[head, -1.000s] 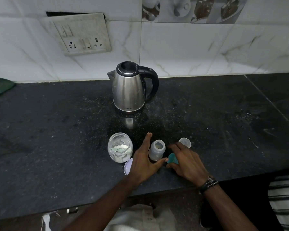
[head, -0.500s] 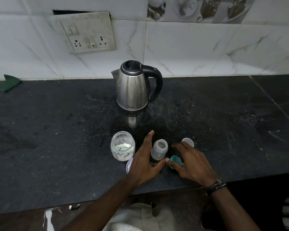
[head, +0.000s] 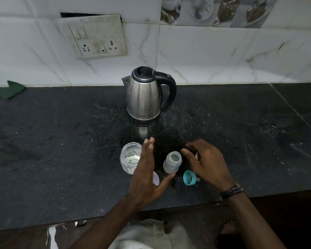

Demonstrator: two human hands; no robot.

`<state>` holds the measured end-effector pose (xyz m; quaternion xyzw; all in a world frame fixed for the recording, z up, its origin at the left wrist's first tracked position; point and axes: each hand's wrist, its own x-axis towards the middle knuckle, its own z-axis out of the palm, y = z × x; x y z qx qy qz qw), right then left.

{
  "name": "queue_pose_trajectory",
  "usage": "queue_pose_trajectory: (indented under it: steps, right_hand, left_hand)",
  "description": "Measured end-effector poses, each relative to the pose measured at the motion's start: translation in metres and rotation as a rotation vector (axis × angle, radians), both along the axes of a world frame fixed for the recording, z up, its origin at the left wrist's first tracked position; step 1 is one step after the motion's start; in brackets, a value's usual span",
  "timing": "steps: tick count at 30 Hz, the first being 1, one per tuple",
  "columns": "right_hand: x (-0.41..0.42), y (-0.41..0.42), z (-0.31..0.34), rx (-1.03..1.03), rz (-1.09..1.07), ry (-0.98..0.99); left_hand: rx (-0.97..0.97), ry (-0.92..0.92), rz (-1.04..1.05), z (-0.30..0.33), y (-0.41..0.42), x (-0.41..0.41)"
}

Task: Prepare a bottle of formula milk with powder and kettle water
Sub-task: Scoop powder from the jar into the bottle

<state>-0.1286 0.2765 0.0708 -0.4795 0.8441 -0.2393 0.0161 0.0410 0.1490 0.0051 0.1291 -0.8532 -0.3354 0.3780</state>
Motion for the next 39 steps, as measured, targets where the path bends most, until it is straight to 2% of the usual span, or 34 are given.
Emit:
queue_pose_trajectory:
  steps: [4, 6, 8, 10, 12, 15, 17, 22, 27, 32, 36, 39]
  right_hand:
    - [0.010, -0.039, 0.025, -0.124, 0.109, -0.044]
    - [0.018, -0.062, 0.034, -0.114, 0.203, -0.059]
    - [0.027, -0.085, 0.041, -0.044, 0.320, -0.073]
    - [0.035, -0.105, 0.049, 0.072, 0.440, -0.082]
    - [0.043, -0.125, 0.055, 0.271, 0.569, -0.067]
    - [0.055, -0.153, 0.059, 0.596, 0.767, 0.111]
    - [0.065, -0.166, 0.060, 0.729, 0.857, 0.264]
    - [0.084, -0.194, 0.042, 1.088, 0.893, 0.460]
    - [0.086, -0.197, 0.039, 1.337, 0.880, 0.601]
    - [0.096, -0.199, 0.026, 1.137, 0.878, 0.690]
    - [0.089, -0.186, 0.025, 0.844, 0.805, 0.760]
    - [0.086, -0.177, 0.028, 0.635, 0.806, 0.690]
  left_hand:
    - [0.020, 0.024, 0.140, -0.001, -0.022, 0.020]
    - [0.051, 0.001, 0.197, -0.004, -0.031, 0.027]
    - [0.166, -0.029, 0.249, -0.006, -0.038, 0.032]
    - [0.345, -0.032, 0.268, -0.008, -0.042, 0.035]
    - [0.460, -0.047, 0.273, -0.012, -0.044, 0.039]
    - [0.520, -0.125, 0.274, -0.018, -0.046, 0.041]
    - [0.558, -0.172, 0.266, -0.022, -0.049, 0.041]
    - [0.571, -0.220, 0.264, -0.028, -0.055, 0.039]
    - [0.555, -0.211, 0.273, -0.033, -0.056, 0.040]
    - [0.567, -0.222, 0.272, -0.033, -0.057, 0.040]
    - [0.555, -0.232, 0.266, -0.033, -0.056, 0.041]
    - [0.527, -0.236, 0.275, -0.031, -0.054, 0.042]
